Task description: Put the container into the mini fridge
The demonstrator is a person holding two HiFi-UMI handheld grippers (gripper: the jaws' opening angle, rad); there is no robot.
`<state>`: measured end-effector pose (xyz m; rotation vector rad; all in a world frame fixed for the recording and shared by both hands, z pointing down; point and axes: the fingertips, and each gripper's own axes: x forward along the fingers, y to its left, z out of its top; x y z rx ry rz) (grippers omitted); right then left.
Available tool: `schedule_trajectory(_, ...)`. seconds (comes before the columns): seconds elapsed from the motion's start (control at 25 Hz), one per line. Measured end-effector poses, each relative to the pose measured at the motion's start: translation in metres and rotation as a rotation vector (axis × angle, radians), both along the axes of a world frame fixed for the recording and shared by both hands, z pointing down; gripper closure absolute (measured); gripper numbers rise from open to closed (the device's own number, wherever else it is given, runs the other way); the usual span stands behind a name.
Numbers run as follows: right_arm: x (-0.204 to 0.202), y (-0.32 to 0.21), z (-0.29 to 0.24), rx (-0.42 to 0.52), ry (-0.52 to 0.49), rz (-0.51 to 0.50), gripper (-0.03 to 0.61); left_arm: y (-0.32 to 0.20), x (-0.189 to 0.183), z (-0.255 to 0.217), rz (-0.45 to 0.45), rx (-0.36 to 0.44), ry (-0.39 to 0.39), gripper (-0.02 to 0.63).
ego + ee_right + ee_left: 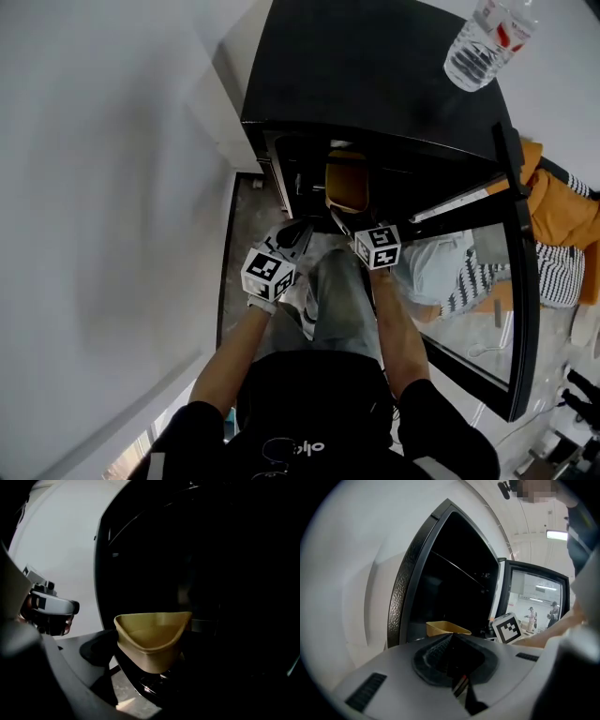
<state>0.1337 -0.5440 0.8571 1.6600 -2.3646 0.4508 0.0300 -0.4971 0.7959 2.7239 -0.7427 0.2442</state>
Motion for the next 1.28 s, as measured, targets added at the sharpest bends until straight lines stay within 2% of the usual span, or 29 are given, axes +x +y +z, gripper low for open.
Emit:
schedule_trajectory(0.32,0.016,-0.029,0.041,-0.052,0.029,0.017,0.135,-0.03,0.019,0.025,-0.029,-0.029,0.018,0.606)
schedule_trajectory(0.6,0.015,-0.039,0.048,-0.082,0.103,0.045,0.133,-0.035,0.021,0.024,-0.032,-0.018,0.023,0.606)
schedule_trajectory(0.84,0.014,-0.039,0.044,-0.146,0.084,0.063,0.132,-0.03,0.016,0.02,-0.045,-0.023,0.011,0.606)
schedule_trajectory(1.16,0.017,-0.037,0.065,-0.224,0.08,0.076,0.129,-0.032,0.01,0.009,-0.049,-0.018,0.003,0.606)
schedule_trajectory(1.28,0.014,-0.037,0.064,-0.218,0.074,0.07,0.109,-0.031,0.009,0.008,-0.044,-0.016,-0.005,0.606)
